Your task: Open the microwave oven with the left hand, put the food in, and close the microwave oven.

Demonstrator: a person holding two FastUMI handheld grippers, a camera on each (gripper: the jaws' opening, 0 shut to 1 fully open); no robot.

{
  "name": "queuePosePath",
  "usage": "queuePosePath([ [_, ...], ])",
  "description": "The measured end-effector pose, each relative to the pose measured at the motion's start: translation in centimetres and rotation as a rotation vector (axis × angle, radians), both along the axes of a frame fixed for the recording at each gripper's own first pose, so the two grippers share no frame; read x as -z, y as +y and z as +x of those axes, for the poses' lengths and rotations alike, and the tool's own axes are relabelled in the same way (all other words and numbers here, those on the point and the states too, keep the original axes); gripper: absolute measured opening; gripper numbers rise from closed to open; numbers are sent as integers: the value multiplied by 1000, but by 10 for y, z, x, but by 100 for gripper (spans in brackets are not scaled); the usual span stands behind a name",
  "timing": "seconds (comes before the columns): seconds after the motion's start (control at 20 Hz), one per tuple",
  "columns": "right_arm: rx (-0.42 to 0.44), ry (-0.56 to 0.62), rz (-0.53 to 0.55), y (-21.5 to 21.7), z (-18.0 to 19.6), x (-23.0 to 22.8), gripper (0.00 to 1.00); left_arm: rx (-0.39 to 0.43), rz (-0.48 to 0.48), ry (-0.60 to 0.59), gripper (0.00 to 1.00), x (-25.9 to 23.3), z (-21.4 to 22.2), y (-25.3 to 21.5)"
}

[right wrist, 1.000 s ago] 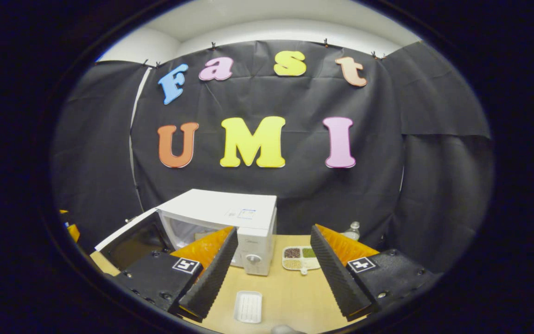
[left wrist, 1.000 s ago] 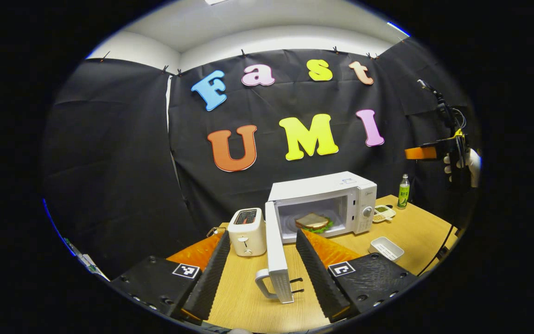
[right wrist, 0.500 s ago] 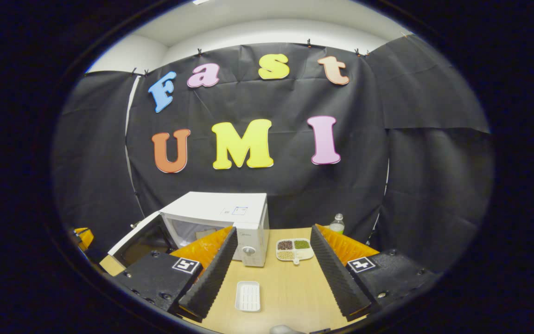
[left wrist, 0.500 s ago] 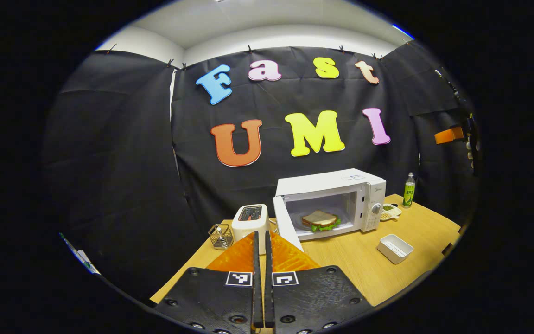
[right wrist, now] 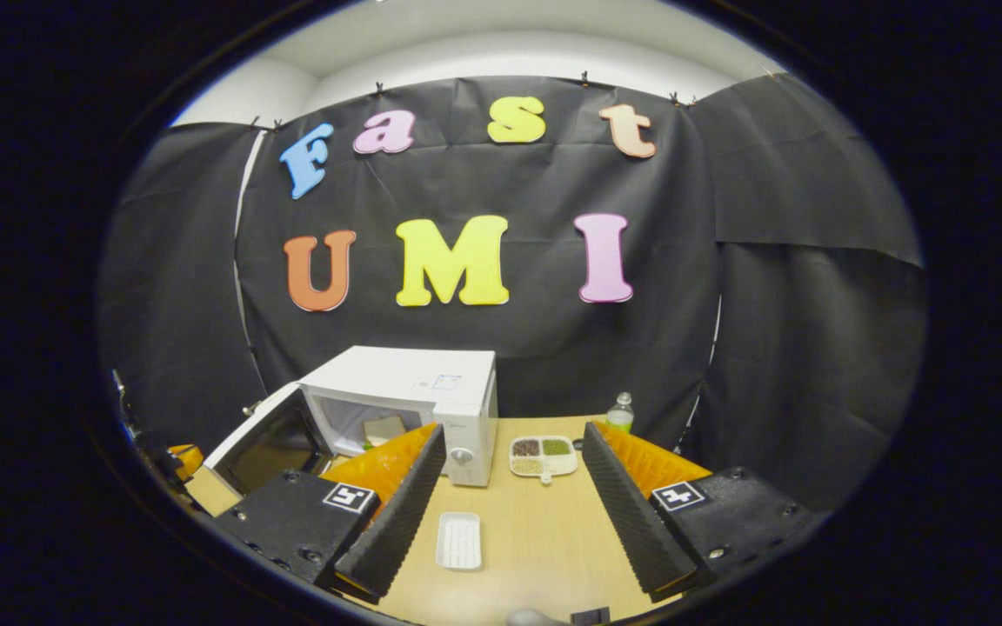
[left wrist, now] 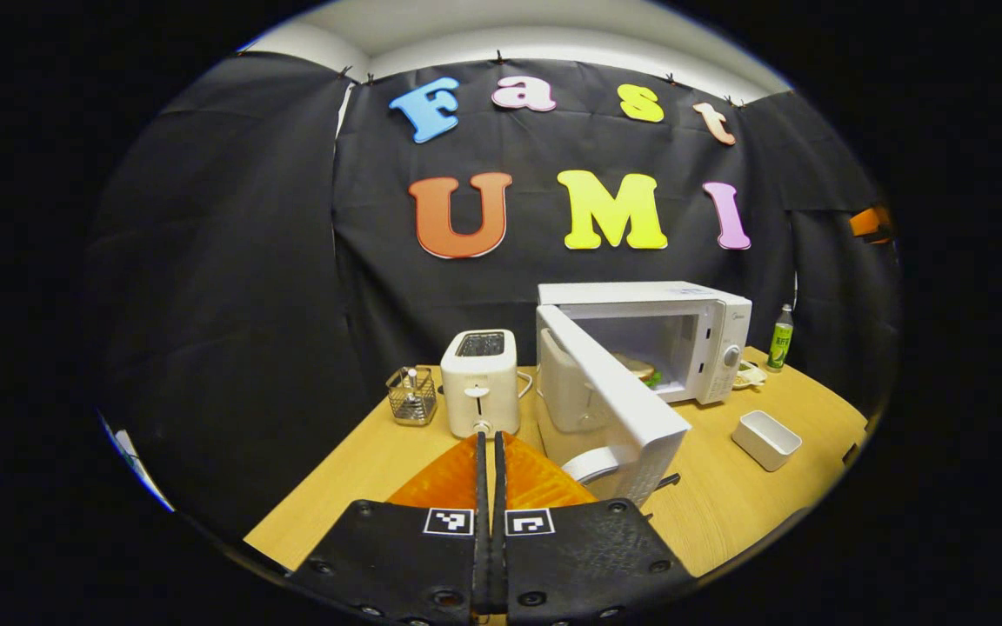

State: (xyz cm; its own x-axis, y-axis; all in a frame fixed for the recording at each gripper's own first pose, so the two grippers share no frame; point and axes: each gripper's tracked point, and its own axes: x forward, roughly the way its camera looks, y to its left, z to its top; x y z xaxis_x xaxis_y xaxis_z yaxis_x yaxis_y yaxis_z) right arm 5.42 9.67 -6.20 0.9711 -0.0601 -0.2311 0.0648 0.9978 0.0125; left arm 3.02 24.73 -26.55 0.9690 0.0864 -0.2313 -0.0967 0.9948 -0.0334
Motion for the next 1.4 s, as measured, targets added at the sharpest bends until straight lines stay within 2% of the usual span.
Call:
queuePosePath([
  [0.05,1,6,-2,-1,-1,0,100,-9,1,9,0,9,3,3],
  [0.1,0,12,-3,0,-2,-1,92,-1,-5,21,0,18,5,2],
  [0.15,-2,21,-5,0,-3,0,92,-1,-2,26,0,24,8,0],
  [0.2,-3,28,-6,-1,-3,1,100,3,0,30,0,28,10,-1],
  [0.25,-3,34,-1,-1,-3,2,92,10,-5,27,0,30,12,-4],
  [0.3,-3,36,4,0,-3,2,92,13,-7,24,0,30,14,-9],
  [0.35,-4,38,8,1,-3,1,100,22,-8,21,0,30,16,-13],
  [0.45,-12,40,14,1,-6,2,100,26,4,18,0,31,20,-19],
  [0.5,-16,39,16,3,-7,2,92,36,3,20,0,30,21,-24],
  [0.55,-20,36,20,4,-9,0,100,43,-2,18,0,29,19,-29],
  [0.6,-25,34,25,3,-11,-3,100,55,2,18,0,27,19,-36],
  [0.65,-28,32,29,4,-12,-4,92,65,9,17,0,27,19,-42],
  [0.7,-29,29,31,3,-12,-4,100,78,14,17,0,26,18,-49],
  [0.75,-30,27,33,1,-13,-5,92,94,14,18,0,25,18,-58],
  [0.95,-33,21,39,-3,-12,-8,92,156,22,13,0,20,20,-94],
  [1.0,-33,21,40,-4,-11,-8,100,171,24,7,10,18,21,-104],
  [1.05,-33,22,41,-6,-12,-8,92,187,22,2,10,15,23,-113],
  [1.1,-33,21,43,-6,-12,-8,92,206,16,-2,0,13,25,-124],
  [1.15,-33,19,44,-7,-13,-9,92,225,15,-10,10,9,27,-134],
  [1.2,-31,19,43,-8,-13,-9,92,242,18,-13,0,8,29,-145],
  [1.3,-35,12,48,-8,-13,-8,92,281,19,-18,0,4,34,-163],
  [1.35,-29,12,45,-11,-14,-9,92,300,19,-22,10,2,37,-173],
  [1.4,-29,8,43,-14,-15,-9,92,320,20,-27,10,-1,40,-182],
])
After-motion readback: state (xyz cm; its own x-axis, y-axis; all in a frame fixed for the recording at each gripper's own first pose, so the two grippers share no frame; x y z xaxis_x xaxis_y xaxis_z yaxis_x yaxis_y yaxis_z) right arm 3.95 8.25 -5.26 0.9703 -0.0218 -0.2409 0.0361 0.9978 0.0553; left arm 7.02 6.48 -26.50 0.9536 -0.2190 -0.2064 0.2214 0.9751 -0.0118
